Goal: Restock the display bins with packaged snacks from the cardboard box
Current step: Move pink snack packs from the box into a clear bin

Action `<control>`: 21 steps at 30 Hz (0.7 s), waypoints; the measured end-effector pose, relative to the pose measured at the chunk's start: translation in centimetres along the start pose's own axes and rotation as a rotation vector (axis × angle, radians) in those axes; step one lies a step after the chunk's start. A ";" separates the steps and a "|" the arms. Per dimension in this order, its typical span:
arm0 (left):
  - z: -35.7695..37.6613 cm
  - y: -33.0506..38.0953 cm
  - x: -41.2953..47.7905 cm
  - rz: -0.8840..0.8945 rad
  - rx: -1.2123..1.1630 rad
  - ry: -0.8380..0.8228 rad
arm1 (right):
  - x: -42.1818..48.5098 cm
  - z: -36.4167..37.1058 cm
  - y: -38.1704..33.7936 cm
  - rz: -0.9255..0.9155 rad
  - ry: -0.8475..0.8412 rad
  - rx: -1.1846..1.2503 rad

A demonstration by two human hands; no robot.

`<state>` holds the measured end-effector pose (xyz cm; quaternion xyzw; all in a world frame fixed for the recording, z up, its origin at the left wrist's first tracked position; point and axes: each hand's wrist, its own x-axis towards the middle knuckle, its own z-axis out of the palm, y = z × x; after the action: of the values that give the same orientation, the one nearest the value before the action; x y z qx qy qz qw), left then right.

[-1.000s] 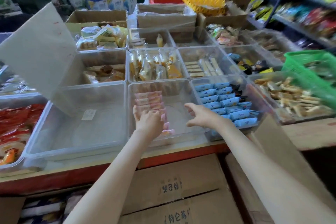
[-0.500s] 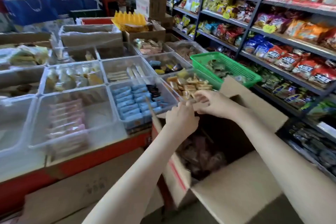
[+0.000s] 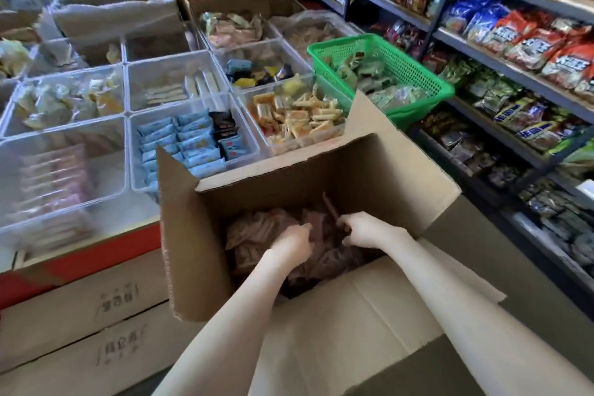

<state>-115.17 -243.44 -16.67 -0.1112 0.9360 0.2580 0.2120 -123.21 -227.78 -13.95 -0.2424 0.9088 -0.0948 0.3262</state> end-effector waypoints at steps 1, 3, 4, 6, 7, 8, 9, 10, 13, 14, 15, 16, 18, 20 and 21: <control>0.8 -0.5 1.1 -0.010 0.003 -0.036 | 1.2 0.3 0.3 -0.006 -0.037 -0.031; 2.3 -1.2 3.2 -0.023 -0.001 -0.082 | 3.9 1.3 1.0 -0.021 -0.127 -0.085; 2.9 -1.5 4.0 -0.027 -0.003 -0.098 | 5.2 1.9 1.4 -0.034 -0.168 -0.108; 4.1 -1.7 5.5 -0.043 -0.010 -0.129 | 7.3 3.2 2.1 -0.079 -0.236 -0.156; 4.5 -1.7 6.0 -0.057 -0.026 -0.144 | 8.2 3.9 2.4 -0.098 -0.261 -0.178; 4.9 -1.7 6.7 -0.072 -0.042 -0.157 | 8.9 4.4 2.5 -0.115 -0.282 -0.211; 5.5 -1.7 7.2 -0.091 -0.056 -0.171 | 9.5 4.8 2.6 -0.124 -0.307 -0.240; 6.1 -1.8 7.7 -0.107 -0.069 -0.181 | 10.0 5.1 2.7 -0.136 -0.328 -0.257; 8.3 -2.0 8.8 -0.128 -0.103 -0.201 | 10.9 5.3 2.9 -0.192 -0.363 -0.248; 9.1 -2.1 9.3 -0.149 -0.120 -0.218 | 11.1 5.3 3.0 -0.216 -0.360 -0.233; 10.4 -2.7 10.0 -0.176 -0.146 -0.226 | 11.1 5.0 3.2 -0.233 -0.351 -0.218; 10.7 -2.7 10.3 -0.195 -0.171 -0.218 | 11.0 4.8 3.3 -0.240 -0.334 -0.215; 10.7 -2.2 10.2 -0.222 -0.273 -0.161 | 10.5 3.9 3.3 -0.245 -0.283 -0.222; 9.8 -1.2 9.6 -0.215 -0.340 -0.098 | 9.7 2.7 3.1 -0.259 -0.219 -0.208; 9.2 -0.7 9.3 -0.190 -0.355 -0.071 | 9.2 2.0 2.9 -0.270 -0.183 -0.195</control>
<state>-120.08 -240.04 -28.33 -0.2257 0.8530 0.4017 0.2453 -129.20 -229.93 -21.46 -0.4002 0.8394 -0.0266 0.3668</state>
